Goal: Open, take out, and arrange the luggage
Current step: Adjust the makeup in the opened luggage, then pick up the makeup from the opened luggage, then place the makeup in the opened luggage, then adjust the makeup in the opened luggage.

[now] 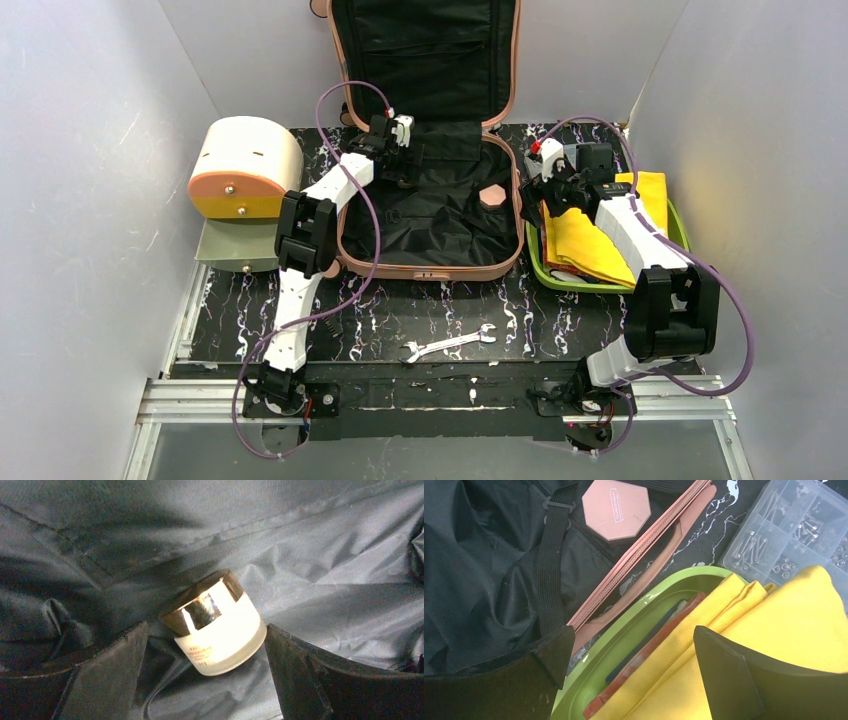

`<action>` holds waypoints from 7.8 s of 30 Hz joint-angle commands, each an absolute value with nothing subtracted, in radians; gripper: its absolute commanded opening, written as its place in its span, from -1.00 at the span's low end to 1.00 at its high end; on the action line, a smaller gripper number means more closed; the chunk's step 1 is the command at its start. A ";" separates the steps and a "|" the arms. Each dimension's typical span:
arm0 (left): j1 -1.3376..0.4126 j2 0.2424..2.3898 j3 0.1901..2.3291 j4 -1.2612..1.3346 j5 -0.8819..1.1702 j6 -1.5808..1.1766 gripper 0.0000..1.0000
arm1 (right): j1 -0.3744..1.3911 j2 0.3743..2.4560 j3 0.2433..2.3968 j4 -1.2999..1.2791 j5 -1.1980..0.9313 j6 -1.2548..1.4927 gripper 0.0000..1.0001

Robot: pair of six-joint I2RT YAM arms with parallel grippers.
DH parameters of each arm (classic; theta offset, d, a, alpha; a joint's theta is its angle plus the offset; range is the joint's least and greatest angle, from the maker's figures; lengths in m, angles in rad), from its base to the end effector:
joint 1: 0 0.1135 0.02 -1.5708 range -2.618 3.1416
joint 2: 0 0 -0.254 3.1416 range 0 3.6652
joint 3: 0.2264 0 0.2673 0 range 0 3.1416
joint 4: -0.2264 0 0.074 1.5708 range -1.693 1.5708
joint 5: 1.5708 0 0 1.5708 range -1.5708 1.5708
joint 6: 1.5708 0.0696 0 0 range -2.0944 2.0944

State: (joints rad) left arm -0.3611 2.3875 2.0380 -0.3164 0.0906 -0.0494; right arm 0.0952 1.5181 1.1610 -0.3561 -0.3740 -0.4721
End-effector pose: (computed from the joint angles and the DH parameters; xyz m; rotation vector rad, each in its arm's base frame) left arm 0.5433 -0.2119 0.1660 0.3987 2.2177 -0.3232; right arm 0.3725 0.0611 0.2415 -0.8080 2.0837 0.2231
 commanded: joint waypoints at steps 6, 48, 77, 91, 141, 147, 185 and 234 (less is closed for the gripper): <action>-0.349 2.436 2.145 -0.298 0.163 -0.147 0.72 | 0.090 1.529 1.152 -0.342 -0.413 -0.473 0.97; -0.403 2.085 1.482 0.056 0.334 0.264 0.03 | 0.086 1.531 1.152 -0.354 -0.447 -0.478 0.97; -0.374 1.877 1.354 0.084 0.367 0.174 0.97 | 0.081 1.568 1.156 -0.354 -0.470 -0.465 0.97; -0.431 2.142 1.761 -0.287 0.425 0.039 0.97 | 0.081 1.575 1.157 -0.356 -0.456 -0.469 0.97; -0.297 2.030 1.594 0.144 0.461 0.028 -0.50 | 0.070 1.601 1.149 -0.347 -0.453 -0.463 0.97; -0.294 2.161 1.705 0.143 0.435 0.028 -0.51 | 0.065 1.618 1.150 -0.349 -0.443 -0.468 0.97; -0.264 2.108 1.487 0.147 0.471 -0.029 -0.04 | 0.051 1.605 1.154 -0.356 -0.460 -0.468 1.00; -0.266 2.362 2.044 -0.233 0.314 -0.048 0.51 | 0.044 1.612 1.155 -0.357 -0.478 -0.460 1.00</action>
State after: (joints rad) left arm -0.2485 2.3627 2.0308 -0.1638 0.3214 -0.0673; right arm 0.0654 1.6039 1.1610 -0.3401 -0.5053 -0.4438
